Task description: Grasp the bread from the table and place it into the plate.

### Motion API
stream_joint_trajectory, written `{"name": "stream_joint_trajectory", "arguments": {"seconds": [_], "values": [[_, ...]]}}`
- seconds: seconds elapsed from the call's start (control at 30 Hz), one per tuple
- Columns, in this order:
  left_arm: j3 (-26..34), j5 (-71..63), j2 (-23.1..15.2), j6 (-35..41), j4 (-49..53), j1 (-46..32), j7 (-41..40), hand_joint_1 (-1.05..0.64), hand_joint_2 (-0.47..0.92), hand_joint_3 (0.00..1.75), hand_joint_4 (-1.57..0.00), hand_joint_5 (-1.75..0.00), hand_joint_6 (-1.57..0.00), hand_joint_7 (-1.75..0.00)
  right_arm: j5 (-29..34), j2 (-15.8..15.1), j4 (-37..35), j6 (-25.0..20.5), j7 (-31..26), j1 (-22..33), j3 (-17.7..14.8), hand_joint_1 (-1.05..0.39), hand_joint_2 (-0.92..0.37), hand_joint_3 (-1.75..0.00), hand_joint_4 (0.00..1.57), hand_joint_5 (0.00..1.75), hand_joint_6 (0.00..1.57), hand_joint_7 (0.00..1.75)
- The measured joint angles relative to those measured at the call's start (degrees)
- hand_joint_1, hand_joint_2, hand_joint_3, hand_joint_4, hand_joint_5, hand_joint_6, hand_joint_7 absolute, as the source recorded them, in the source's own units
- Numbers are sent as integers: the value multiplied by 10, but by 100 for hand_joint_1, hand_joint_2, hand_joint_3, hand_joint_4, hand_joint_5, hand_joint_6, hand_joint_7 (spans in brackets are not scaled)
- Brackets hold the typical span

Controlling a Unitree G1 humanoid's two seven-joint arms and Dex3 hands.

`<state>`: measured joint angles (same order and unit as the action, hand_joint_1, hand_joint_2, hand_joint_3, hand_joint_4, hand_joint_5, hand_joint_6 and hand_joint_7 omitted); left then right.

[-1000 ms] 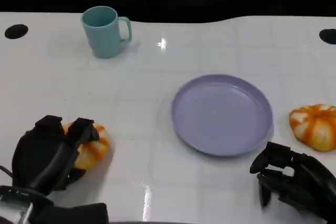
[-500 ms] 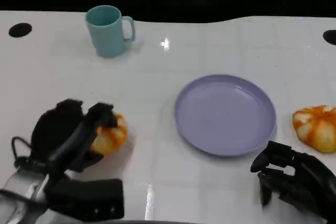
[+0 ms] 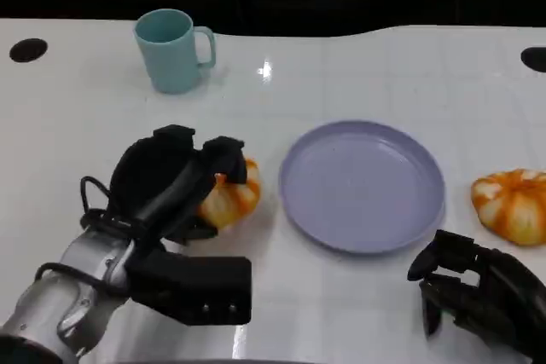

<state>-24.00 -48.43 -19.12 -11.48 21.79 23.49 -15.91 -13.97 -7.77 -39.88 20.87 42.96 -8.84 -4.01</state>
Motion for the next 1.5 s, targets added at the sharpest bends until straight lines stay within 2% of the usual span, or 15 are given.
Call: {"name": "stream_joint_trajectory", "arguments": {"seconds": [0.1, 0.4, 0.7, 1.0, 1.2, 1.4, 1.43, 1.5], "values": [[-5, -3, 6, 1, 5, 9, 0, -28, 92, 38, -68, -175, -62, -153, -3, 0, 0, -1, 2, 0, -1, -50, -92, -25, 66, 175, 69, 134], [-10, 2, 39, -5, 34, 45, -8, -25, 90, 40, -73, -175, -58, -166, -4, 0, -3, 3, 4, 0, -2, -51, -92, -25, 65, 175, 69, 134], [-29, -4, 64, -4, 69, 77, -24, -24, 88, 43, -73, -175, -57, -168, -3, 0, -20, 20, 9, -5, -3, -52, -92, -24, 66, 175, 70, 133], [-50, -3, 92, -43, 132, 121, -41, -27, 86, 54, -77, -175, -66, -156, -9, 0, -20, 17, 14, -6, -4, -52, -92, -24, 66, 175, 70, 132], [-63, -3, 116, -49, 180, 142, -64, -27, 76, 75, -79, -175, -62, -167, -9, 0, -14, 15, 12, -1, -3, -51, -92, -25, 66, 175, 70, 132], [-81, -5, 139, -57, 226, 175, -86, -29, 75, 75, -79, -175, -59, -172, -9, 0, -7, 10, 11, 0, -2, -52, -92, -25, 65, 175, 70, 132], [-83, -5, 140, -57, 229, 178, -89, -29, 76, 74, -80, -175, -63, -162, -9, 0, -6, 9, 11, 0, -2, -52, -92, -25, 65, 175, 70, 132], [-89, -5, 145, -59, 242, 185, -92, -31, 77, 73, -80, -175, -66, -153, -8, 0, -2, 7, 8, 2, -1, -52, -92, -25, 66, 175, 70, 132]]}}
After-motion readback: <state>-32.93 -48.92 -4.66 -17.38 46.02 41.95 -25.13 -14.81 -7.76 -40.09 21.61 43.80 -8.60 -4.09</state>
